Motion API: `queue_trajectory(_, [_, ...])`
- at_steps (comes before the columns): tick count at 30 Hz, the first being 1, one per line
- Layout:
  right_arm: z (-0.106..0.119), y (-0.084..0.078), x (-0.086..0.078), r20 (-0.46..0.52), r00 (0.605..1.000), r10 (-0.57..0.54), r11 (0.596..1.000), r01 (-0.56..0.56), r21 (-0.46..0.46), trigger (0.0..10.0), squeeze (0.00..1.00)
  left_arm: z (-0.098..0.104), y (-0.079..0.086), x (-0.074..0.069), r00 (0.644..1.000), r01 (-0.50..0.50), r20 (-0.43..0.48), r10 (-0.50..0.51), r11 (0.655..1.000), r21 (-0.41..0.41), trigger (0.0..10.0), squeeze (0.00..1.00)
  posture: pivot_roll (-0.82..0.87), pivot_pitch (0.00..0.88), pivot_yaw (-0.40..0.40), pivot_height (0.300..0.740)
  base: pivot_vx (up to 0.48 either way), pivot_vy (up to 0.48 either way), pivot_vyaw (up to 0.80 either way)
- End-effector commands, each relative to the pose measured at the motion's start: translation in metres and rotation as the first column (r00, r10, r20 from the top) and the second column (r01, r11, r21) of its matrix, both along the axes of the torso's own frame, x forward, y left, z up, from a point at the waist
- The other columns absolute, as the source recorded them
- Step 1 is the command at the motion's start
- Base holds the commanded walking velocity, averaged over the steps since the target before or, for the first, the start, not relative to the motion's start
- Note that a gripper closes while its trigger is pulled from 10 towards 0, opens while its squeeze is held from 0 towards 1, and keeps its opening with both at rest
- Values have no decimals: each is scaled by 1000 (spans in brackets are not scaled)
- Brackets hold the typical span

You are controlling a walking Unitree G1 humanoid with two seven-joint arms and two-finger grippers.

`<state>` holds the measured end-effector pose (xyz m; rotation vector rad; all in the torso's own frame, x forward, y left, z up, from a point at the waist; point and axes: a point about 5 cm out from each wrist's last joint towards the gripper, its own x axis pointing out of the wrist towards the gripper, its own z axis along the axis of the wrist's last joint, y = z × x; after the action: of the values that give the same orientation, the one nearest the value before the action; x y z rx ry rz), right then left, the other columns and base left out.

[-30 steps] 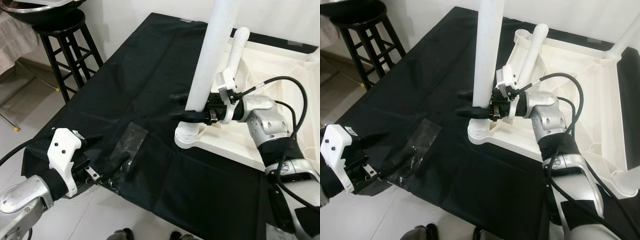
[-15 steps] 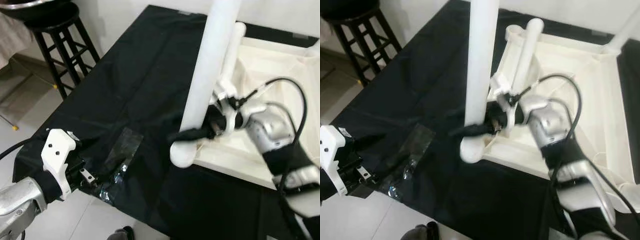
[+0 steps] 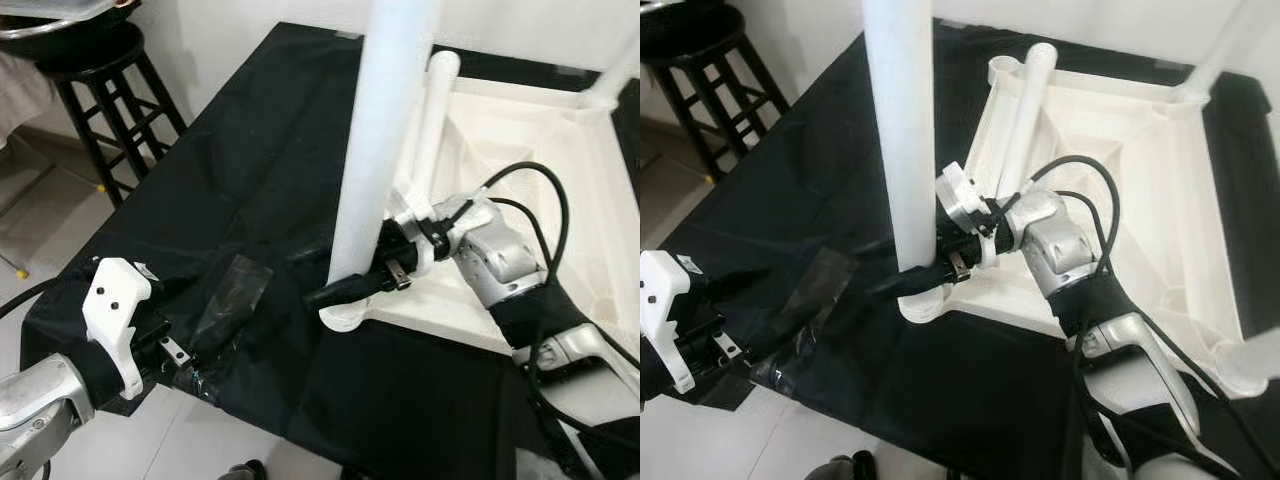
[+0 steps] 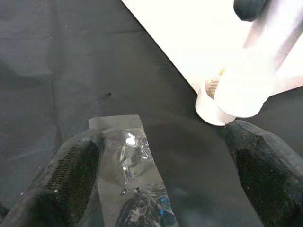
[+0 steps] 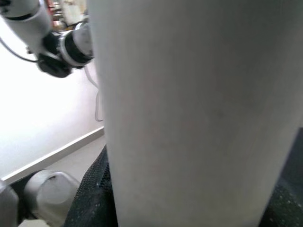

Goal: Building children table

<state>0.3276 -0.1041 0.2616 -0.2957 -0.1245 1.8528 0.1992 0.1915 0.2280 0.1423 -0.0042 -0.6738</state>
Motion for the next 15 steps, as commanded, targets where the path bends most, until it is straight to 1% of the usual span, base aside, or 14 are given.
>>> queue_trajectory(1, [-37,-7,2,-119,991,-62,989,45,-138,10000,0,0,1,-2,1000,1,-13,-1,1000,22,10000,0,140,334,-7,740,0,0,0])
queue_trajectory(2, [-35,-10,3,-134,988,-71,990,53,-131,10000,0,0,1,-2,1000,1,-12,0,1000,22,10000,0,139,335,-8,740,0,0,0])
queue_trajectory(4, [-35,-10,3,-134,988,-71,990,53,-131,10000,0,0,1,-2,1000,1,-12,0,1000,22,10000,0,139,335,-8,740,0,0,0])
queue_trajectory(6, [-36,-18,5,-195,976,-94,990,71,-120,10000,0,0,1,-1,1000,0,-10,0,1000,21,10000,0,137,334,-7,740,0,0,0])
queue_trajectory(7, [-36,-18,5,-195,976,-94,990,71,-120,10000,0,0,1,-1,1000,0,-10,0,1000,21,10000,0,137,334,-7,740,0,0,0])
queue_trajectory(8, [-40,-20,6,-214,971,-110,989,85,-123,10000,0,0,1,-1,1000,0,-10,0,1000,20,10000,0,137,335,-7,740,0,0,0])
queue_trajectory(10, [-40,-20,6,-214,971,-110,989,85,-123,10000,0,0,1,-1,1000,0,-10,0,1000,20,10000,0,137,335,-7,740,0,0,0])
queue_trajectory(12, [-50,-22,10,-221,965,-142,984,114,-135,10000,0,0,1,-1,1000,1,-10,0,1000,20,10000,0,140,335,-6,740,0,0,0])
queue_trajectory(15, [-52,-22,12,-221,963,-155,982,127,-137,10000,0,0,0,-2,1000,1,-10,-1,1000,20,10000,0,141,334,-5,740,0,0,0])
